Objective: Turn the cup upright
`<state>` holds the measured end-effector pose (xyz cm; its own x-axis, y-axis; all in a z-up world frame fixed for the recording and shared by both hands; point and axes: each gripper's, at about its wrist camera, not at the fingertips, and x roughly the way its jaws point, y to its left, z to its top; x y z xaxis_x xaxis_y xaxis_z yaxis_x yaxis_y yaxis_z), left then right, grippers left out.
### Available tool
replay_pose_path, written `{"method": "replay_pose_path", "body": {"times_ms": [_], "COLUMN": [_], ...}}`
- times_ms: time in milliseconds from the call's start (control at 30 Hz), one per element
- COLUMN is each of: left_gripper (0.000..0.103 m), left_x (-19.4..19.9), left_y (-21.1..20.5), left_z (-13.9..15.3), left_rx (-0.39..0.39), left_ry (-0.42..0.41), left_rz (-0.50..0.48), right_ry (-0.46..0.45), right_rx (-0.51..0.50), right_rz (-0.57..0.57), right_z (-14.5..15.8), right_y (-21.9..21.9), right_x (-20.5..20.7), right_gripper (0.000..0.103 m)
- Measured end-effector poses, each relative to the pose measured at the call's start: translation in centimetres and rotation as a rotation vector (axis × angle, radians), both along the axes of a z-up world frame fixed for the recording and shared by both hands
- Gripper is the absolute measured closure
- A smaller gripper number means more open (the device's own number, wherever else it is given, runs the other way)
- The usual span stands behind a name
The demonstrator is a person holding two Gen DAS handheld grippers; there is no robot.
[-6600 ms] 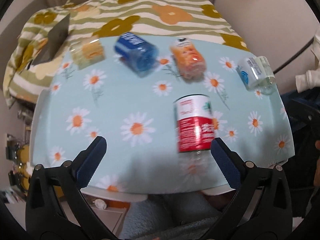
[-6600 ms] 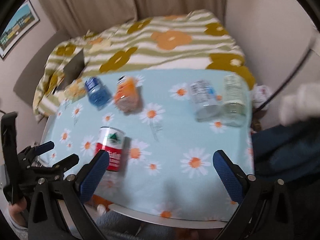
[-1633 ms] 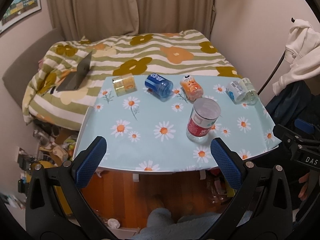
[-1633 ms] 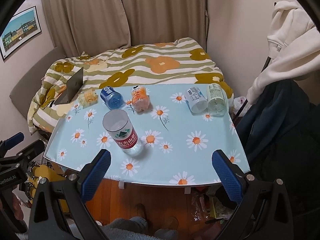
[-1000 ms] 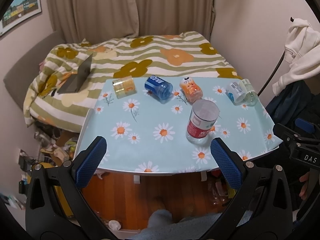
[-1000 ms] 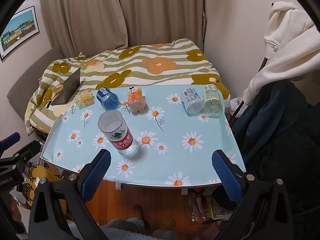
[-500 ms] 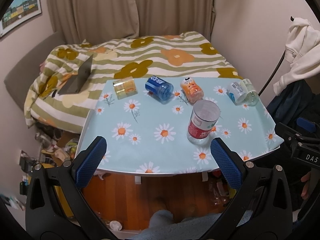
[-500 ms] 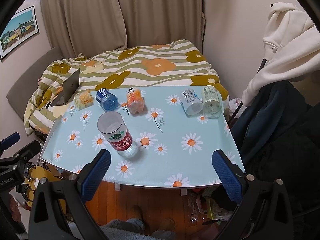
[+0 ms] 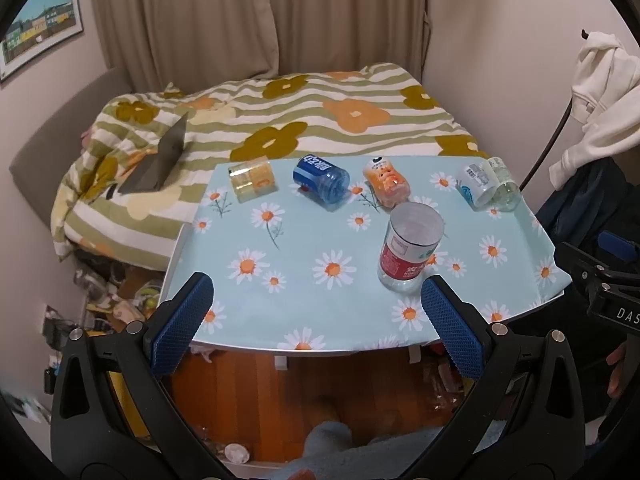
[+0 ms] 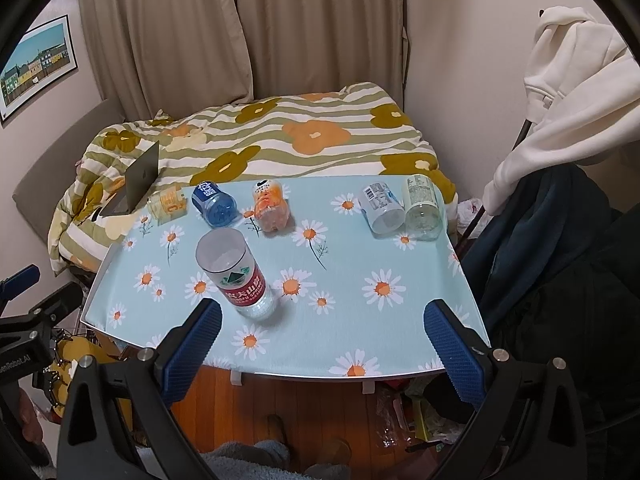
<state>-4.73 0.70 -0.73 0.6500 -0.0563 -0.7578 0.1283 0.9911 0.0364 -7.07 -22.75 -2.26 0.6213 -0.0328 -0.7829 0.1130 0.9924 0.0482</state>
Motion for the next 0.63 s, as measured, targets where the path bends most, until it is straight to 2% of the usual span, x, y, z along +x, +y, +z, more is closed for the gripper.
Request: {"method": "replay_pose_path", "body": {"times_ms": [633], "left_gripper": [0.000], "left_x": [0.83], "left_y": [0.38], "left_z": [-0.12], "left_rx": [0.012], "left_ry": [-0.009], "left_rz": [0.008], "right_ry": [-0.007], "right_rx": [0.002], "right_rz": [-0.002], "right_z": [0.07], "right_y": [0.05], "right_x": [0.29], "right_gripper": [0.002]}}
